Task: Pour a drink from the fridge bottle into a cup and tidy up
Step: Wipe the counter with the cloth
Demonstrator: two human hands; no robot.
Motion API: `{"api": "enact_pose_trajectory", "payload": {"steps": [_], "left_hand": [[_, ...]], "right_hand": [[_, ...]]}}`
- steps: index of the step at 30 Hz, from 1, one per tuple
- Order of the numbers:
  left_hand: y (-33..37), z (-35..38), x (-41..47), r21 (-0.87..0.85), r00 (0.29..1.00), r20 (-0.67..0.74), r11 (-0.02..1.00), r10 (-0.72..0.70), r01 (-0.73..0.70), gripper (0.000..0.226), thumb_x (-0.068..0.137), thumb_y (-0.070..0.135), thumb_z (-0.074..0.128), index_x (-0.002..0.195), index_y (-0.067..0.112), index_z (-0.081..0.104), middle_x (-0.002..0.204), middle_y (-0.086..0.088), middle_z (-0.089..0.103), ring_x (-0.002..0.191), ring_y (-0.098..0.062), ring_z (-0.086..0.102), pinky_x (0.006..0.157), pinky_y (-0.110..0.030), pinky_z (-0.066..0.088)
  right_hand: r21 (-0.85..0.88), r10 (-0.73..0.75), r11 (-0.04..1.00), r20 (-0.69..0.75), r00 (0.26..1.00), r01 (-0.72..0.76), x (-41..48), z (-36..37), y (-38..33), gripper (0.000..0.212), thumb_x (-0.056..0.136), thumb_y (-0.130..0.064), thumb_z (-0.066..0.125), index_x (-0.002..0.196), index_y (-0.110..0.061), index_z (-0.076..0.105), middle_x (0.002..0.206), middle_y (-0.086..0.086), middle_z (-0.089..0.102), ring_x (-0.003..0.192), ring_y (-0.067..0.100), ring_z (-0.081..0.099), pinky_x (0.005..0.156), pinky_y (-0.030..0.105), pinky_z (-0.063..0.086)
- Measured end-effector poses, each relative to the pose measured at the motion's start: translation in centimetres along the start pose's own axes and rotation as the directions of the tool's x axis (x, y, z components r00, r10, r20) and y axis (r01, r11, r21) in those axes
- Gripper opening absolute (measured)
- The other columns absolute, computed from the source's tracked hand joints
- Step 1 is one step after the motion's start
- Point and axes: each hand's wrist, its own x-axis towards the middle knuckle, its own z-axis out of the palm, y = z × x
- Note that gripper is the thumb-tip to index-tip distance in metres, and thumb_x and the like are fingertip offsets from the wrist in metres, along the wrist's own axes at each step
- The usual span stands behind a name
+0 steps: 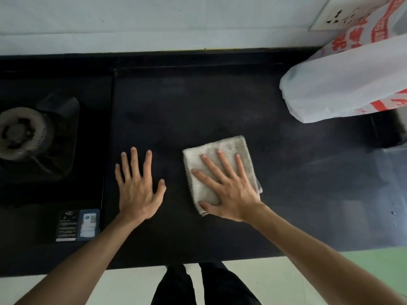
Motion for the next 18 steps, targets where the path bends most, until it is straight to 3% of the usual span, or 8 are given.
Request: {"api": "enact_pose_trajectory", "payload": {"steps": [4,9,12,15,18], "left_hand": [[0.1,0.0,-0.1,0.007,1.000,0.002,1.000,-0.005,0.005,0.084,0.085,0.054,0.030,0.157,0.013,0.018,0.164,-0.023,0.007,0.150,-0.045,0.007,0.118,-0.063,0.014],[0.4,-0.3,0.0,-0.011,1.000,0.019,1.000,-0.021,0.021,0.085,0.083,0.054,0.032,0.157,0.014,0.020,0.164,-0.023,0.007,0.150,-0.045,0.007,0.118,-0.064,0.015],[0.3,-0.4,0.1,-0.012,0.999,0.027,1.000,-0.019,0.019,0.085,0.084,0.055,0.033,0.157,0.014,0.020,0.164,-0.022,0.006,0.150,-0.044,0.006,0.118,-0.063,0.015],[0.3,-0.4,0.0,-0.011,0.999,0.038,1.000,-0.013,0.013,0.085,0.084,0.056,0.034,0.157,0.016,0.018,0.165,-0.021,0.004,0.151,-0.043,0.004,0.119,-0.063,0.014],[0.0,-0.2,-0.1,-0.016,1.000,0.024,1.000,0.005,-0.005,0.085,0.085,0.056,0.034,0.158,0.016,0.016,0.165,-0.019,0.002,0.152,-0.041,0.001,0.120,-0.062,0.011]], "right_hand": [[0.017,0.288,0.957,0.026,0.957,-0.289,-8.6,1.3,7.1,0.081,0.085,-0.075,0.031,0.155,-0.042,0.006,0.166,-0.004,-0.003,0.151,0.033,-0.009,0.112,0.070,0.015],[0.039,0.439,0.894,0.111,0.891,-0.446,-10.9,1.6,7.5,0.080,0.087,-0.075,0.020,0.156,-0.036,0.008,0.166,0.000,-0.003,0.150,0.036,-0.009,0.111,0.073,0.010],[0.037,0.375,0.924,0.091,0.922,-0.380,-6.1,1.0,4.2,0.084,0.087,-0.075,0.022,0.156,-0.033,0.000,0.165,0.005,-0.012,0.148,0.043,-0.012,0.109,0.076,0.007],[0.031,0.167,0.985,0.053,0.985,-0.169,0.9,-0.3,-1.1,0.085,0.087,-0.076,0.018,0.155,-0.033,-0.007,0.162,0.008,-0.021,0.145,0.045,-0.022,0.107,0.077,0.000],[0.015,-0.016,1.000,0.043,0.999,0.016,6.4,-1.5,-5.5,0.085,0.087,-0.076,0.020,0.156,-0.033,-0.002,0.163,0.009,-0.017,0.144,0.044,-0.024,0.106,0.076,-0.001]]}}
